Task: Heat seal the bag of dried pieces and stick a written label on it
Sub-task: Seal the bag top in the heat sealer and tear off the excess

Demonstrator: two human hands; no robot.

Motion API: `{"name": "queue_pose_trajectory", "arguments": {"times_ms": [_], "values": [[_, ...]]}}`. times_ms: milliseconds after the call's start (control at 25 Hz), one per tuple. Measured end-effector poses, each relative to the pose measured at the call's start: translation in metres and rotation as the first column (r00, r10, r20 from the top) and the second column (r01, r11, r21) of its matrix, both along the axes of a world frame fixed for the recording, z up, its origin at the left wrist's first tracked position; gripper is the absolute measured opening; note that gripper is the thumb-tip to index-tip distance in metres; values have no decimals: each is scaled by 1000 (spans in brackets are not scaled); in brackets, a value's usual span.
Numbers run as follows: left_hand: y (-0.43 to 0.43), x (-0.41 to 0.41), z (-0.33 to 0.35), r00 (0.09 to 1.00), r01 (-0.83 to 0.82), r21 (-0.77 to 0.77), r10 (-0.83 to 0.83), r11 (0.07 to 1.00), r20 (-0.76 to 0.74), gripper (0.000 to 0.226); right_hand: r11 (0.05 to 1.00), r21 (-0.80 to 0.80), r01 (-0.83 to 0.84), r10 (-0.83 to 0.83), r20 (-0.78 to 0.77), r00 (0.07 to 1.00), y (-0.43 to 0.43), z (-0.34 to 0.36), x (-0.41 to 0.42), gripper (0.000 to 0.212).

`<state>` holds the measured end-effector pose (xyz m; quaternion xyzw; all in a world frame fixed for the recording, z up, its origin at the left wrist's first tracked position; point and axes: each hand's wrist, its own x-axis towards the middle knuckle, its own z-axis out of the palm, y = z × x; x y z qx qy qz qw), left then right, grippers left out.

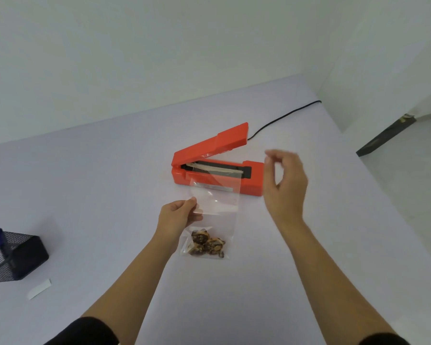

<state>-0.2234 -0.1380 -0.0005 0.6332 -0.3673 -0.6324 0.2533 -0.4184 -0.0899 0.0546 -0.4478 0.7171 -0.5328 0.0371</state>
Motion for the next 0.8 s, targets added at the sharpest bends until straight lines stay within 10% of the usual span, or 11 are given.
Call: {"name": "queue_pose_trajectory", "arguments": {"times_ms": [120,360,800], "values": [[-2,-2,1,1000,4,13,-4,1000,-4,23,980,-83,-180,150,-284,947,-23,43,-12,21],[-3,-3,0,1000,6,20,-6,1000,9,23,867,308,-392,499,-542,676,-45,41,-18,36],[-4,-1,-3,1000,4,23,-5,1000,26,22,815,521,-255,514,-445,734,-26,-11,-40,41]]}}
